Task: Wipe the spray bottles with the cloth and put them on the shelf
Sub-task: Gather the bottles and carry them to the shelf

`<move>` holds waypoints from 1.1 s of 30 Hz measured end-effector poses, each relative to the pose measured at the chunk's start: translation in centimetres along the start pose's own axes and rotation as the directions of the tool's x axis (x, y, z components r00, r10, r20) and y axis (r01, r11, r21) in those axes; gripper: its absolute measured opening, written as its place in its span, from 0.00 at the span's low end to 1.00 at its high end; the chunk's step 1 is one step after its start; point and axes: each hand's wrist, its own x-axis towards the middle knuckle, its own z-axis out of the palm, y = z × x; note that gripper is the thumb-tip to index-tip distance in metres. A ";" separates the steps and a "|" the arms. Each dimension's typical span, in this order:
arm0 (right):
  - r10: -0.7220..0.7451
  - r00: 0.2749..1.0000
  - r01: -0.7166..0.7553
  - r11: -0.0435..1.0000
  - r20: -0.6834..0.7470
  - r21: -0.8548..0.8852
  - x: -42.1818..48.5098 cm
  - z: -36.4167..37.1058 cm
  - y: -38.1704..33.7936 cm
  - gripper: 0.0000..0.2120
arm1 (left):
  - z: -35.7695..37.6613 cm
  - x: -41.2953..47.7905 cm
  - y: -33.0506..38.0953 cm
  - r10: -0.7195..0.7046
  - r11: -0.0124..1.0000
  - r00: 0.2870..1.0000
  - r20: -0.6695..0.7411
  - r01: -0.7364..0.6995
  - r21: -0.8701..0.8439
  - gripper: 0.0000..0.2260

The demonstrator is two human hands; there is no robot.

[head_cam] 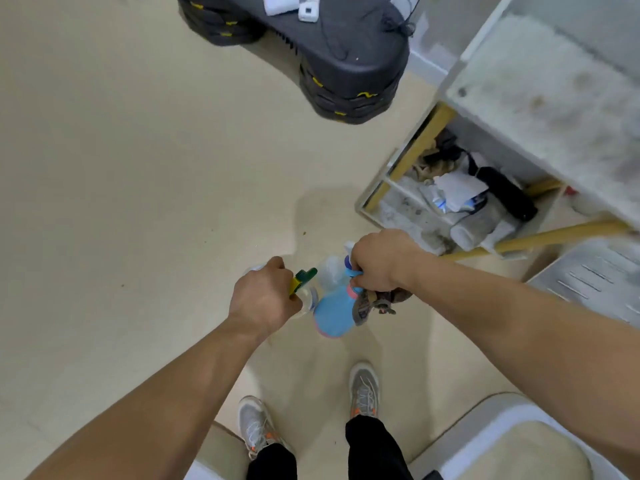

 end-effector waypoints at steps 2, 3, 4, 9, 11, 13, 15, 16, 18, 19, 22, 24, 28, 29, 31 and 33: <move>0.022 1.000 -0.021 1.000 -0.022 0.023 -5.7 -4.1 2.1 0.24 | -5.2 -1.8 3.3 0.037 0.999 0.999 -0.002 -0.037 0.030 0.09; 0.031 0.999 -0.029 0.999 -0.037 0.029 -8.7 -6.3 3.4 0.24 | -8.0 -2.5 4.9 0.061 0.996 0.998 -0.003 -0.061 0.058 0.09; 0.037 0.998 -0.035 0.999 -0.047 0.033 -11.7 -8.3 4.6 0.25 | -10.6 -3.3 6.6 0.081 0.993 0.997 -0.003 -0.080 0.083 0.09; 0.072 0.983 -0.068 0.997 -0.171 0.028 -24.8 -17.3 12.2 0.25 | -23.3 -5.4 15.7 0.185 0.975 0.982 -0.038 -0.178 0.131 0.09; 0.109 0.968 -0.105 0.994 -0.226 0.031 -28.6 -20.4 15.1 0.25 | -28.0 -5.7 19.5 0.210 0.968 0.975 -0.065 -0.198 0.155 0.11; 0.149 0.955 -0.147 0.989 -0.256 0.029 -31.5 -23.0 17.9 0.24 | -32.1 -5.3 23.0 0.215 0.968 0.970 -0.116 -0.196 0.158 0.13; 0.186 0.947 -0.189 0.982 -0.262 0.015 -33.4 -24.9 20.4 0.23 | -35.1 -4.4 25.9 0.238 0.966 0.959 -0.154 -0.217 0.144 0.13; 0.205 0.941 -0.211 0.978 -0.268 0.008 -33.8 -25.6 21.7 0.22 | -36.2 -3.6 27.2 0.268 0.959 0.949 -0.169 -0.246 0.142 0.14; 0.248 0.930 -0.263 0.965 -0.272 -0.017 -33.8 -26.4 24.0 0.21 | -37.7 -2.1 29.6 0.331 0.940 0.928 -0.173 -0.306 0.153 0.14; 0.267 0.923 -0.287 0.957 -0.278 -0.032 -33.4 -26.6 25.0 0.20 | -38.1 -1.1 30.6 0.361 0.927 0.918 -0.163 -0.335 0.170 0.14; 0.288 0.914 -0.320 0.945 -0.286 -0.068 -31.0 -26.7 27.7 0.16 | -39.0 2.6 33.0 0.476 0.863 0.869 -0.135 -0.432 0.262 0.12; 0.299 0.916 -0.331 0.940 -0.268 -0.084 -29.2 -26.6 29.3 0.15 | -39.8 5.2 34.5 0.556 0.805 0.825 -0.106 -0.501 0.318 0.12; 0.314 0.928 -0.339 0.935 -0.200 -0.101 -26.1 -26.8 31.5 0.19 | -42.1 8.9 37.5 0.662 0.710 0.750 -0.005 -0.625 0.325 0.13; 0.316 0.930 -0.341 0.932 -0.188 -0.119 -25.8 -26.7 31.7 0.21 | -42.2 9.3 38.0 0.681 0.692 0.732 0.014 -0.650 0.314 0.14; 0.321 0.932 -0.344 0.930 -0.170 -0.127 -25.2 -26.6 32.7 0.23 | -42.7 10.6 38.5 0.703 0.671 0.709 0.061 -0.689 0.275 0.16; 0.323 0.935 -0.338 0.937 -0.144 -0.090 -24.7 -26.8 34.0 0.22 | -43.0 12.8 38.6 0.692 0.682 0.712 0.120 -0.699 0.214 0.15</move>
